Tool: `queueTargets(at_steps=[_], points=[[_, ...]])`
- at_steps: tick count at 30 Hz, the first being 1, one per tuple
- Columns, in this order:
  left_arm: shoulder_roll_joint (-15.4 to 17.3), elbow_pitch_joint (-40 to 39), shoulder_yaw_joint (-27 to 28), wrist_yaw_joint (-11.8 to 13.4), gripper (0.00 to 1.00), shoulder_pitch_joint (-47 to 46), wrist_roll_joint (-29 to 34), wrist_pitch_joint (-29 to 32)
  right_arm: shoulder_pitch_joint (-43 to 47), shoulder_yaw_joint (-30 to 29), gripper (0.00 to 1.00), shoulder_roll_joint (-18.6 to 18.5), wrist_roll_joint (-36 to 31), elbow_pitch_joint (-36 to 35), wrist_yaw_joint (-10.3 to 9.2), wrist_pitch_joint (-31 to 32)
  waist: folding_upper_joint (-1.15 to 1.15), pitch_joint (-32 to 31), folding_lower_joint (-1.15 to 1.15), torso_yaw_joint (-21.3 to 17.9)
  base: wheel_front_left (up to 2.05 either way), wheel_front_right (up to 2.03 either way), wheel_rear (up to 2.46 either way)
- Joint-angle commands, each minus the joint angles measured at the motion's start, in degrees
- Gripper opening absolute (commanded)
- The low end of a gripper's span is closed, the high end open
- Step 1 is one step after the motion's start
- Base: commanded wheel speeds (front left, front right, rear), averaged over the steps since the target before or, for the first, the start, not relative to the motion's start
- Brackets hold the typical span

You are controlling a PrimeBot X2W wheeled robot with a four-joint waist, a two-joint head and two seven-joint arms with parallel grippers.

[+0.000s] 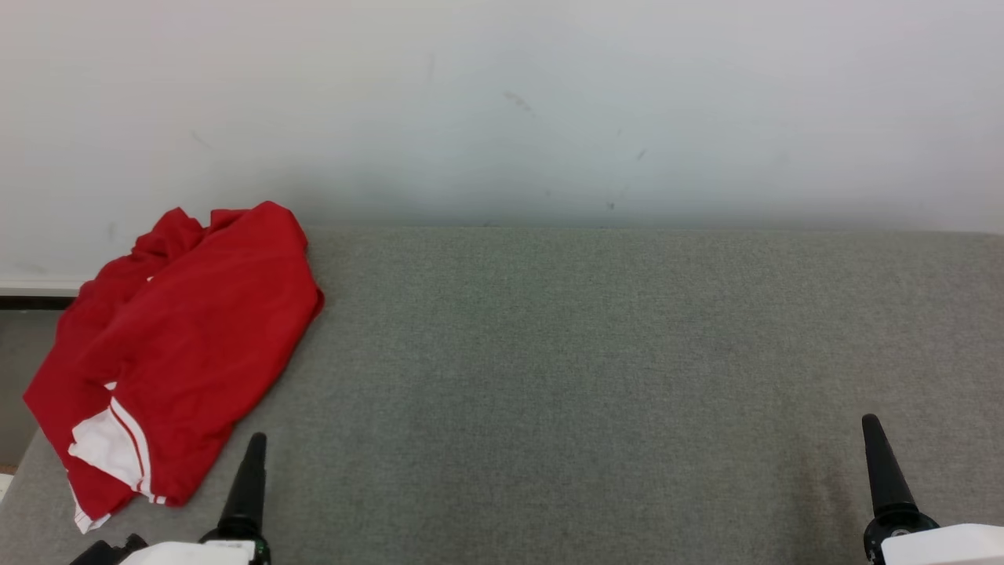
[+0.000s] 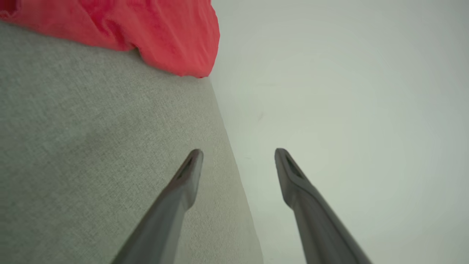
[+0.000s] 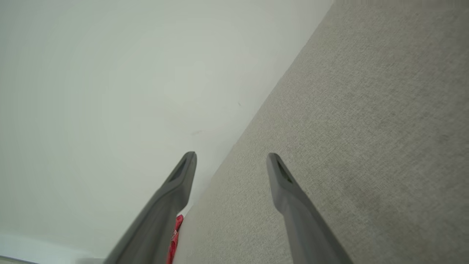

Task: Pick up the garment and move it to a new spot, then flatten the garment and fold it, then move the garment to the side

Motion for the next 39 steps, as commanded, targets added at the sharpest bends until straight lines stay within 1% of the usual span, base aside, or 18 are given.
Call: queueTargets(at_steps=[1,8,15,27,39], points=[[0.46,-1.24,-0.06,-0.07,1.0,-0.6,3.33,-0.82,-0.67,0.48,1.0,-0.57,-3.49,-1.17,0.03,-0.74,0.0,0.0,0.0,0.02,0.0,0.0,0.0],[0.36,-2.14,-0.52,-0.29,1.0,-0.25,12.35,-2.42,-0.38,1.46,1.0,-0.45,-11.55,-1.32,0.04,-2.36,0.0,-0.01,0.0,0.04,0.0,0.0,0.0],[0.33,-2.71,-0.91,-0.56,1.0,-0.09,19.6,-3.93,-0.37,2.45,1.0,-0.38,-18.04,-1.26,0.04,-3.89,0.0,0.02,0.0,-0.04,0.0,0.0,0.0],[0.57,-2.86,-1.84,-0.75,1.0,0.1,30.7,-6.27,-0.12,3.47,1.0,-0.49,-28.1,-0.72,0.04,-6.23,0.0,-0.03,0.0,-0.26,0.0,0.0,0.0],[1.37,-2.88,-2.55,-0.85,1.0,0.09,39.52,-8.29,0.23,3.1,1.0,-0.59,-36.47,-0.41,0.05,-8.17,0.0,0.0,0.0,-0.45,0.0,0.0,0.0]])
